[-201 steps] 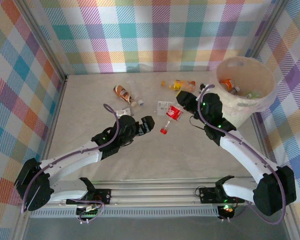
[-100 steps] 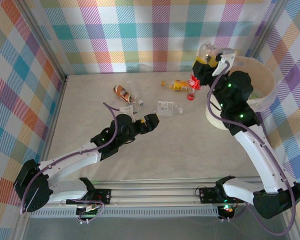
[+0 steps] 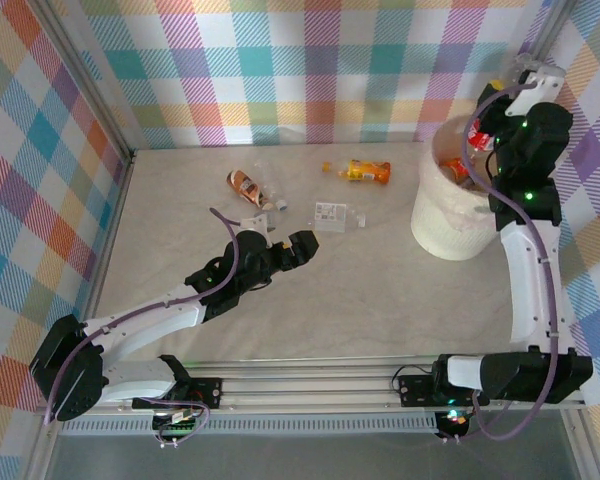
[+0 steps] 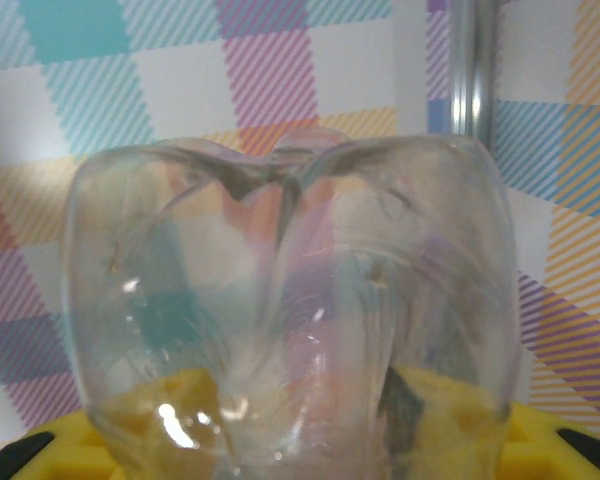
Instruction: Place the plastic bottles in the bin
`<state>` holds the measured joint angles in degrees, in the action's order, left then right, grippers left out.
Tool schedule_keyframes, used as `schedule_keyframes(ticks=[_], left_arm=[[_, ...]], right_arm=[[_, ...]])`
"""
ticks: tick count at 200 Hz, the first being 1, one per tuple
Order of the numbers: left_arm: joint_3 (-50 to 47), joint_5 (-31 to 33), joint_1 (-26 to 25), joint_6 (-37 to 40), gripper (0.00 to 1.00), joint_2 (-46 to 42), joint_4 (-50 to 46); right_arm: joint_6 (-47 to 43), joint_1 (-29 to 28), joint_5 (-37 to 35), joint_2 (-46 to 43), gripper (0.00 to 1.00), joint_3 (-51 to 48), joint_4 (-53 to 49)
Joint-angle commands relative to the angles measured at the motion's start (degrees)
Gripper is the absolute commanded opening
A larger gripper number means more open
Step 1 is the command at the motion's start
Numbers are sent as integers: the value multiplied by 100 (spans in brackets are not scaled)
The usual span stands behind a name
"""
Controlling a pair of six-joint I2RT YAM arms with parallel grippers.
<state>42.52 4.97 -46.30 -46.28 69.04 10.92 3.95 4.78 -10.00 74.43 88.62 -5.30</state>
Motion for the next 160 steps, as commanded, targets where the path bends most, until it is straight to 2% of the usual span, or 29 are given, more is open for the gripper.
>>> schedule_keyframes(ticks=[1,31,74,138,160], left_arm=[[41,-14,26,-13,100,-4,30],[72,89,26,14,100,-42,-120],[46,244,27,-3,100,-109,-202],[-46,464,37,5,100,-373,-442],[-86,552,36,-25,100,-441,-481]], right_arm=[[-96,290,362,229,46,200,-125],[-395,536,1214,317,51,-22,-22],[-739,637,2598,547,56,-99,-440],[-725,631,2856,731,66,-395,-648],[-641,638,3026,698,74,-524,-690]])
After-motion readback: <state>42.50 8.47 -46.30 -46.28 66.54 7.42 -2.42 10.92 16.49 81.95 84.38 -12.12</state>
